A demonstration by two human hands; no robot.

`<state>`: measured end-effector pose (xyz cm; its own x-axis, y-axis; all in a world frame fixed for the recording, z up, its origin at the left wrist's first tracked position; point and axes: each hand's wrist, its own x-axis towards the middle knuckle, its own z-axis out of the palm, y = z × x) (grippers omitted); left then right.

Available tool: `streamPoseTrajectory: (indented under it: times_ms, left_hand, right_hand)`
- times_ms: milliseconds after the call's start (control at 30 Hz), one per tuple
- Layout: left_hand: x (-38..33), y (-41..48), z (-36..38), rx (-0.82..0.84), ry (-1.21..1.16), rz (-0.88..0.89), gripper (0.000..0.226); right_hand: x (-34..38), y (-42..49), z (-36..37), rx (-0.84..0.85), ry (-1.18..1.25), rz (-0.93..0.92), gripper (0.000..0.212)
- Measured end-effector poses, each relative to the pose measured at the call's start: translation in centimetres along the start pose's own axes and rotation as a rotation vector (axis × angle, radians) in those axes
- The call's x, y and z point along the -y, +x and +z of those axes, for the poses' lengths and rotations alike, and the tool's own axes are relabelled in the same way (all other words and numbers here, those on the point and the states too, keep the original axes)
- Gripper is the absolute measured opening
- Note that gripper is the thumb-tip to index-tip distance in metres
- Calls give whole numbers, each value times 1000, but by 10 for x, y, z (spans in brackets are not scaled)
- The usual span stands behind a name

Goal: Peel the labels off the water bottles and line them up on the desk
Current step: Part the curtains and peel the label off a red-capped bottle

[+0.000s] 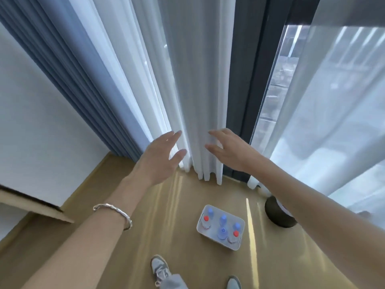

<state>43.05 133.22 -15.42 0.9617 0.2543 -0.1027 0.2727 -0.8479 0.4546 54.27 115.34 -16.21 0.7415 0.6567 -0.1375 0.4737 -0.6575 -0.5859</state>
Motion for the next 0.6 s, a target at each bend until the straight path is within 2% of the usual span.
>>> streamPoseTrajectory:
  times_ms: [233, 333, 500, 600]
  left_hand:
    - [29, 72, 31, 237, 21, 207, 60]
    - [47, 102, 52, 287, -1, 270, 59]
    - [69, 119, 91, 381, -5, 303, 58]
    - [82, 120, 112, 413, -35, 283, 58]
  right_hand:
    - [-28, 11, 44, -83, 109, 335, 54]
    - [-37, 13, 72, -98, 166, 461, 52]
    - [-51, 10, 112, -61, 176, 593, 46]
    - [-62, 13, 132, -65, 212, 638, 49]
